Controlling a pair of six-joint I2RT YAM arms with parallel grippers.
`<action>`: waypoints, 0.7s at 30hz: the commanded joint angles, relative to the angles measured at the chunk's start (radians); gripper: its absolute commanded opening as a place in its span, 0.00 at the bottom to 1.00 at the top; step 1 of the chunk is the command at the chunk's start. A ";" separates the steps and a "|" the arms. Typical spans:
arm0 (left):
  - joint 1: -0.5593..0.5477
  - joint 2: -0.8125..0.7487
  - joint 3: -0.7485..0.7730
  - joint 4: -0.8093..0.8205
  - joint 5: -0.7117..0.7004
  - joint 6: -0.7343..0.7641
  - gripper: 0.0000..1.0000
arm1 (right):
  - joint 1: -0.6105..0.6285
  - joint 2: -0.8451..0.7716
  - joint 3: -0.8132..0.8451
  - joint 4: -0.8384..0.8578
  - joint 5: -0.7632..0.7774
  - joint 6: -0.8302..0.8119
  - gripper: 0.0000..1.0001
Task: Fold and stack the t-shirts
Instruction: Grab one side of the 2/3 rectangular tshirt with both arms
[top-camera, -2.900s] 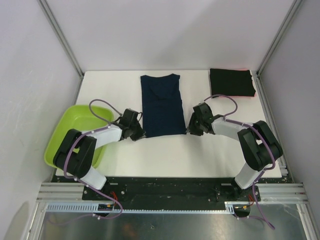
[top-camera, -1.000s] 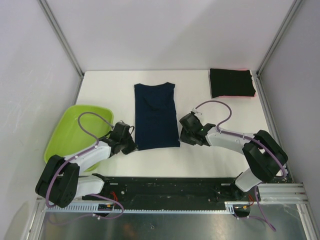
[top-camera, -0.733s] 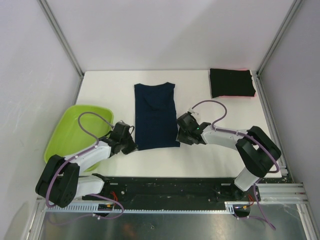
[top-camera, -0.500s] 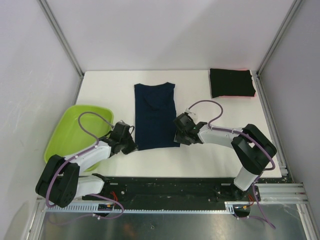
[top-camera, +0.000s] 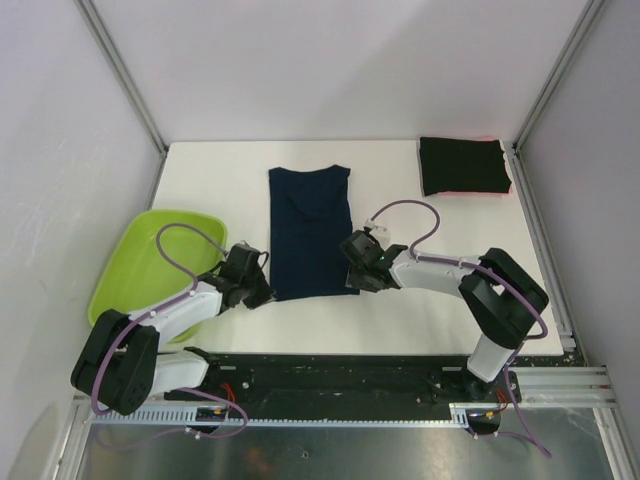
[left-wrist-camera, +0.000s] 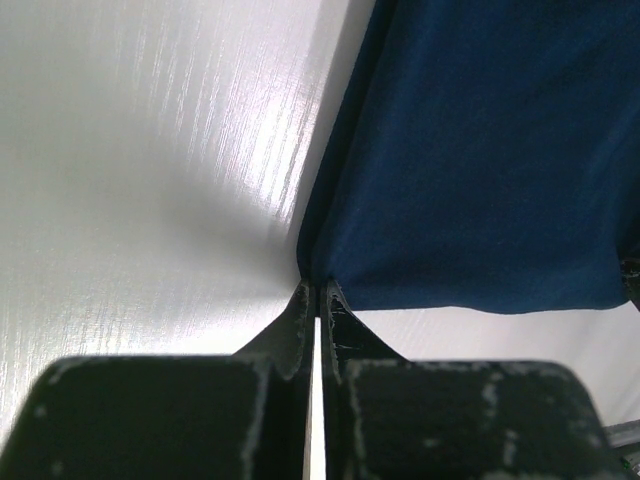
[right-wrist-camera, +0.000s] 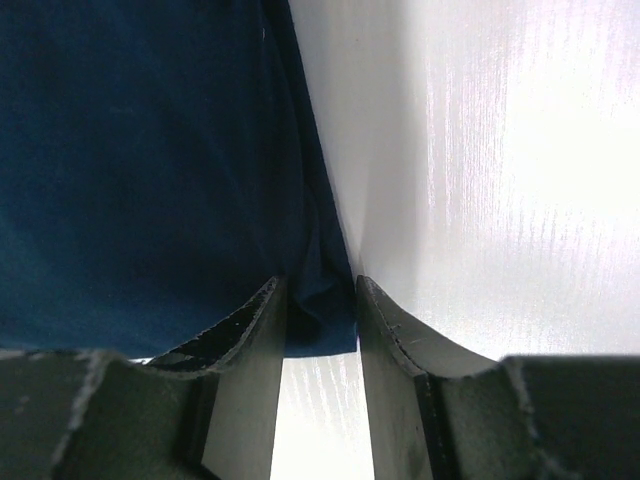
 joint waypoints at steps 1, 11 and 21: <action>-0.004 -0.003 0.005 -0.067 -0.014 0.033 0.00 | 0.020 0.054 -0.013 -0.126 0.008 -0.003 0.37; -0.004 -0.007 0.005 -0.069 -0.014 0.036 0.00 | 0.022 0.075 -0.013 -0.104 -0.019 0.013 0.11; -0.004 -0.071 0.003 -0.107 0.057 0.070 0.00 | 0.011 -0.018 -0.025 -0.143 -0.020 0.000 0.00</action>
